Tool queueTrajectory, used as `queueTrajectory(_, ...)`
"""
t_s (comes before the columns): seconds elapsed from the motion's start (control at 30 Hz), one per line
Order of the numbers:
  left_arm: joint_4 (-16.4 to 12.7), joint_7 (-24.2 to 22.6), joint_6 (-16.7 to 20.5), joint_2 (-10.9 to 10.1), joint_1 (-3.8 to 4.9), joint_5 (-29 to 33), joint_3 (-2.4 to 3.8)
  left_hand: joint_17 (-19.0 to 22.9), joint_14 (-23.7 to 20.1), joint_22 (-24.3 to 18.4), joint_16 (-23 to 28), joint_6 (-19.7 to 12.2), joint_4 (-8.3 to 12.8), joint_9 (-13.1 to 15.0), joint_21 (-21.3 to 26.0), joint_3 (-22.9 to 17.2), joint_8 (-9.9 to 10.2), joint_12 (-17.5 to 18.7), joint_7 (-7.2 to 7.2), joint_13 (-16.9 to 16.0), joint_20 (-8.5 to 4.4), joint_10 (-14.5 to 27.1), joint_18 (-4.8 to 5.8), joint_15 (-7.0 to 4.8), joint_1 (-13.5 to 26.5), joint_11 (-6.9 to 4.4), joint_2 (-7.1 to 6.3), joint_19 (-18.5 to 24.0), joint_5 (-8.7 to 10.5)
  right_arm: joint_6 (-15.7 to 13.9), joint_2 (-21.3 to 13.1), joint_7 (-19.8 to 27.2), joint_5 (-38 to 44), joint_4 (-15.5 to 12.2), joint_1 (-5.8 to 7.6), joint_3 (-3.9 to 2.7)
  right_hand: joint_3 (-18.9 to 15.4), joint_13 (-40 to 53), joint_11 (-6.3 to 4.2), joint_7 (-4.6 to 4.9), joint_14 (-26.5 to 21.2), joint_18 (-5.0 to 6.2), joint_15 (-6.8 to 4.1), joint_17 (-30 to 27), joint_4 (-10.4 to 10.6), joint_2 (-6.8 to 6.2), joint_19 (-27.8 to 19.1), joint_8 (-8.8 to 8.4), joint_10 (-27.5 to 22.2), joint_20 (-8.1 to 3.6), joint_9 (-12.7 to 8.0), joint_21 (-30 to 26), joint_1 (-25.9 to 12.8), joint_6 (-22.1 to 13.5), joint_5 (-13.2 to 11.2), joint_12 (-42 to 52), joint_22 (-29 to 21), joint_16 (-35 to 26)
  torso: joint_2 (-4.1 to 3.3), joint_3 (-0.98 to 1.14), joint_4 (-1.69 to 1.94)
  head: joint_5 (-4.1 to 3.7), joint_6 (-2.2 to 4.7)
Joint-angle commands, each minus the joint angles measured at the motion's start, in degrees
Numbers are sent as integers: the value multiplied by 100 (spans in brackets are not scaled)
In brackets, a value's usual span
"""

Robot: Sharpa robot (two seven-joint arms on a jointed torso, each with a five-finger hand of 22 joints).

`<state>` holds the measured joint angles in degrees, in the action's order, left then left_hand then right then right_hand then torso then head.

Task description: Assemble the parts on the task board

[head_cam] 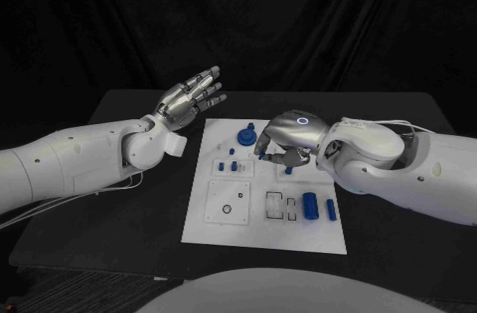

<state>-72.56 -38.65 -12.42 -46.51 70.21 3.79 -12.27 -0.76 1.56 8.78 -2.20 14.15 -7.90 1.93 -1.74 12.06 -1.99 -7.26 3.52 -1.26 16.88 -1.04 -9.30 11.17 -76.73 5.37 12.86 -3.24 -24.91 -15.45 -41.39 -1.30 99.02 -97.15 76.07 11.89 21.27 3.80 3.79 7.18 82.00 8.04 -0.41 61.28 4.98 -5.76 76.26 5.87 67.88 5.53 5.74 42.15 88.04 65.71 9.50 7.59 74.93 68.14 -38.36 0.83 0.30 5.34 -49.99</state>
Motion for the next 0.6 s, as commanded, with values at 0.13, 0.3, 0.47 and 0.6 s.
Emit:
queueTrajectory(0.13, 1, -37, -96, 52, -7, 38, 6, -7, 11, -4, -38, 24, 28, 8, -23, 2, -30, -50, 42, -10, -6, 5, 1, 34, 28, 69, 54, -33, -7, 271, 382, -133, 22, 195, -166, -2, 48, 4, 33, 25, -35, -2, -16, -31, -21, -32, -39, -12, 12, -32, -12, -90, -15, -26, 47, -40, 444, -50, 6, -12, 21, 3, -1)
queueTrajectory(0.3, -4, -43, -97, 62, -7, 38, 6, -7, 5, -17, -45, 59, -49, 12, -21, 54, -40, -60, 76, -9, -6, 2, 14, 34, 119, 76, 70, -37, 88, 279, 602, -126, 21, 333, -319, -2, 57, 4, 37, 30, -41, 2, -13, -49, -27, -38, -48, -22, 9, -31, -16, -118, -20, -38, 53, -47, 438, -65, -5, -2, 5, 34, -1)
queueTrajectory(0.47, -14, -47, -99, 64, -7, 38, 6, -7, 2, -23, -51, 6, -63, 3, -20, 68, -28, -64, 6, -8, -8, 5, 23, 38, 126, 118, 80, -42, 95, 278, 742, -98, 21, 405, -441, -2, 67, 4, 40, 33, -43, 3, -11, -52, -34, -41, -53, -30, 6, -30, -19, -129, -20, -46, 60, -53, 436, -69, -4, -4, -6, 68, -1)
queueTrajectory(0.6, -23, -44, -110, 68, -7, 38, 6, -7, 2, -26, -54, 7, -64, 3, -19, 71, -27, -70, -12, -8, -8, 5, 25, 39, 126, 130, 81, -42, 93, 285, 775, -79, 21, 413, -490, -2, 67, 4, 40, 33, -43, 3, -11, -52, -34, -41, -53, -30, 6, -30, -19, -129, -20, -46, 60, -53, 436, -69, -7, -3, -1, 80, -1)
